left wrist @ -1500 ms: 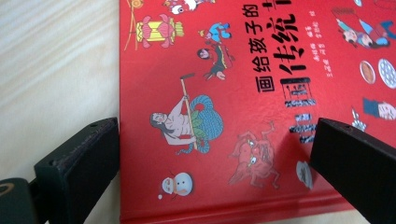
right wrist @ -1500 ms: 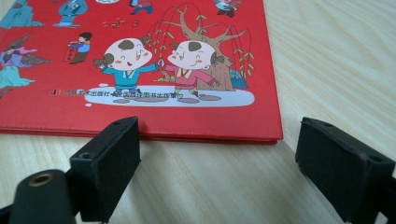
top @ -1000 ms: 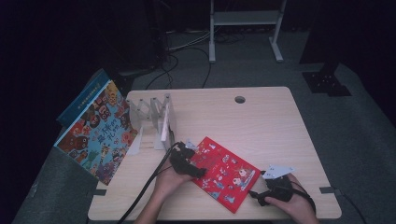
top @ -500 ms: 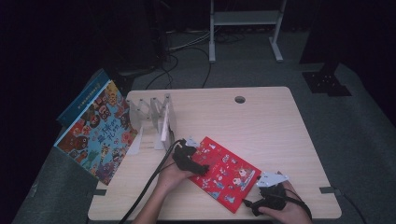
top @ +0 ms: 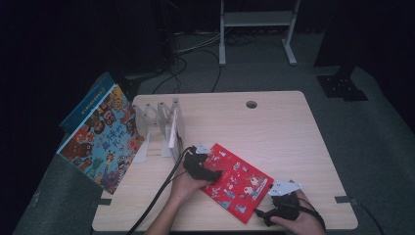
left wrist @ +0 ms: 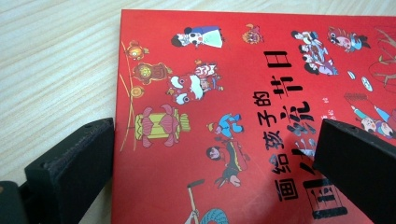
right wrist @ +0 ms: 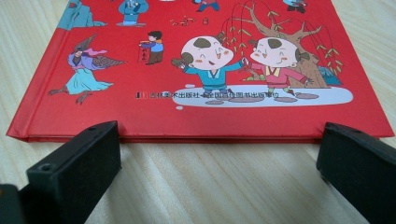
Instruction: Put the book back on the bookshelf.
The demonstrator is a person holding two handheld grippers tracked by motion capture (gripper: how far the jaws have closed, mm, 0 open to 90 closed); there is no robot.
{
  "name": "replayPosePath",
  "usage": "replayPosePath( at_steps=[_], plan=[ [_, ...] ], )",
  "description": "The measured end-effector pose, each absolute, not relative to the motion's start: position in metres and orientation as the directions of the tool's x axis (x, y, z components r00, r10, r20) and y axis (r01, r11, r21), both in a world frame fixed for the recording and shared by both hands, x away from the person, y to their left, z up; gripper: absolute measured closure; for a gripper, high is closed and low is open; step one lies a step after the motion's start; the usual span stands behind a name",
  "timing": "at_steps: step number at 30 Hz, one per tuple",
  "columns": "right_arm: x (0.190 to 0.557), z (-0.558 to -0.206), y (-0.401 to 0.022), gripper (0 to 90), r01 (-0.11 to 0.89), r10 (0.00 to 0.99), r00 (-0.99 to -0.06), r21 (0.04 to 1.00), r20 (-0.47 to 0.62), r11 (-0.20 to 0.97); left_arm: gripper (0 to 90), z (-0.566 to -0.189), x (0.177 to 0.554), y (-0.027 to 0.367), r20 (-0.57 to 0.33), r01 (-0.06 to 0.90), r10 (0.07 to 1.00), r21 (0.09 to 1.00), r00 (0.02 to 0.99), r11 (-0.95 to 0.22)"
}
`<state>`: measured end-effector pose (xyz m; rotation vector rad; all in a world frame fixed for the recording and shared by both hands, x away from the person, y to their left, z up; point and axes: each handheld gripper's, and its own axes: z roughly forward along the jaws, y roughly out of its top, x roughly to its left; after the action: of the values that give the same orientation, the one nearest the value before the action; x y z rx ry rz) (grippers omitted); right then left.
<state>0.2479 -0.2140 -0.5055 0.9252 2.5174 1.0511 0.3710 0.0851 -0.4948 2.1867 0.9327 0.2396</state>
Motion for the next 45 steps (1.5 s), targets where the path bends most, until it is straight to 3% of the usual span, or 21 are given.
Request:
replayPosePath(
  at_steps=[13, 18, 28, 45],
  plan=[
    [0.248, -0.505, -0.214, 0.0, 0.463, 0.649, -0.761, 0.71, 0.01, 0.531, 0.0, -0.494, 0.372, 0.084, -0.108, 0.557, 0.692, 0.687, 0.714, -0.467],
    [0.248, -0.505, -0.214, 0.0, 0.46, 0.646, -0.764, 0.71, 0.01, 0.533, 0.0, -0.493, 0.373, 0.089, -0.165, 0.578, 0.687, 0.694, 0.708, -0.429],
    [0.249, -0.505, -0.214, 0.0, 0.458, 0.643, -0.766, 0.709, 0.009, 0.536, 0.0, -0.486, 0.373, 0.092, -0.185, 0.577, 0.679, 0.706, 0.71, -0.411],
    [0.253, -0.505, -0.211, 0.0, 0.469, 0.653, -0.757, 0.713, 0.021, 0.521, 0.0, -0.409, 0.363, 0.098, -0.162, 0.46, 0.582, 0.787, 0.797, -0.411]
  ],
)
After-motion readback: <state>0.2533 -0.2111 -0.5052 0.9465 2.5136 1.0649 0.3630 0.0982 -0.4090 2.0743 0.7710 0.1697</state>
